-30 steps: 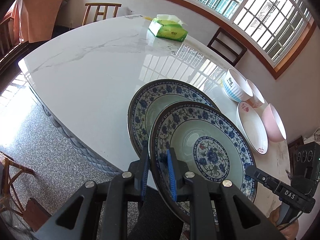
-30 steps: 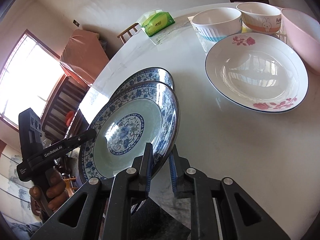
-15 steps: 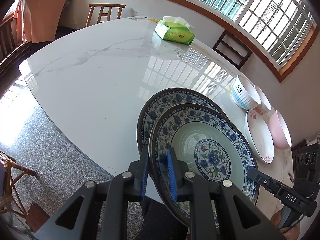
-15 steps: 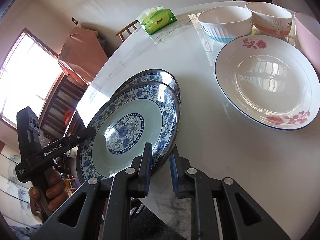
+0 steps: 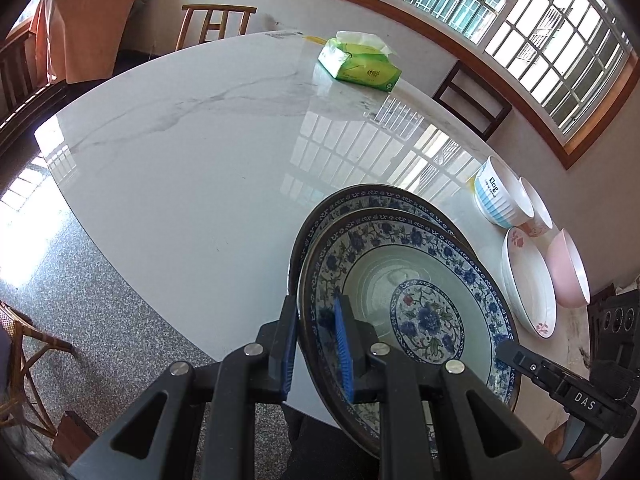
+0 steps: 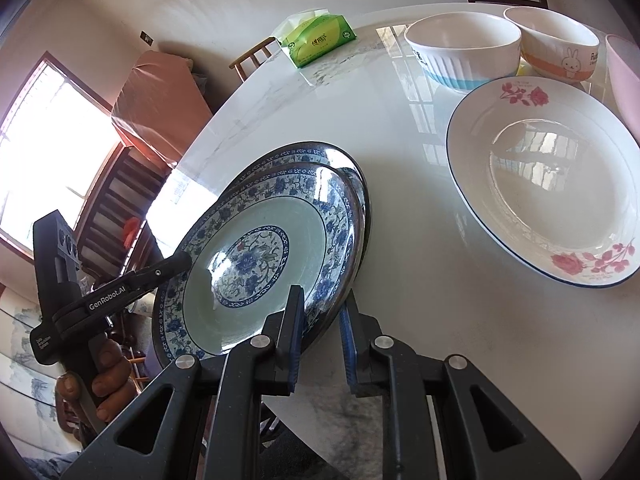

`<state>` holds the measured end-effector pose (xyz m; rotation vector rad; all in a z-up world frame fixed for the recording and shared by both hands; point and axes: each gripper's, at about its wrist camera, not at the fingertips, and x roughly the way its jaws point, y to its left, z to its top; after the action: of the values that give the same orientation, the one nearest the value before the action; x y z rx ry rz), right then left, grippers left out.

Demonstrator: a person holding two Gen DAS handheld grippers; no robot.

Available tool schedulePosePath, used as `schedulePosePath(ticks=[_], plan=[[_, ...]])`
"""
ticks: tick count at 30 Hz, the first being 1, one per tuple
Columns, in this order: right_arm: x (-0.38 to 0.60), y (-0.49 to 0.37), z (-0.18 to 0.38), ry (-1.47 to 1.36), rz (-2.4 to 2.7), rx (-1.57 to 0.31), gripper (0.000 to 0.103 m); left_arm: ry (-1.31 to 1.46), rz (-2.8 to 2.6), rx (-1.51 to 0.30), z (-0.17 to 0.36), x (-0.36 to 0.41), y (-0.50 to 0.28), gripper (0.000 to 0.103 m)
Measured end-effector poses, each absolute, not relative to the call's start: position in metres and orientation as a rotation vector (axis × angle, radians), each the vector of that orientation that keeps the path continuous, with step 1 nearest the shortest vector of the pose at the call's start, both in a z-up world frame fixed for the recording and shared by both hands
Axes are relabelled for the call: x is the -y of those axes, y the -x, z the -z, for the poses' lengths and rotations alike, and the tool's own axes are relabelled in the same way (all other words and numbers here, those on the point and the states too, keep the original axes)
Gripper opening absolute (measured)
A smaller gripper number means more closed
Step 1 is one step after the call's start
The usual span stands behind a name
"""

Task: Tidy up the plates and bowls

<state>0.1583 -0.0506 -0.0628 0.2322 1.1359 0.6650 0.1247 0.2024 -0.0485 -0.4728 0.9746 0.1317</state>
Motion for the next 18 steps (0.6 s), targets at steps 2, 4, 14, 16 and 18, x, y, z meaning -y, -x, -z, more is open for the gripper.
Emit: schedulePosePath(ticks=[2, 4, 14, 16, 18], plan=[[0.049, -0.158, 0.063, -0.229, -0.664, -1.138, 0.017, 0.472, -0.134, -0.975, 0.049, -0.203, -0.127, 0.019], [0.048, -0.158, 0.062, -0.229, -0.663, -1.139, 0.017, 0.470, -0.133, -0.976, 0.049, -0.204, -0.129, 0.019], [0.041, -0.158, 0.058, -0.197, -0.645, -1.121, 0.018, 0.465, -0.146, -0.977, 0.054, -0.209, -0.135, 0.020], [0.039, -0.157, 0.059, -0.193, -0.644, -1.118, 0.018, 0.456, -0.152, -0.979, 0.054, -0.210, -0.136, 0.020], [0.038, -0.157, 0.059, -0.187, -0.641, -1.114, 0.018, 0.429, -0.164, -0.972, 0.053, -0.209, -0.137, 0.020]])
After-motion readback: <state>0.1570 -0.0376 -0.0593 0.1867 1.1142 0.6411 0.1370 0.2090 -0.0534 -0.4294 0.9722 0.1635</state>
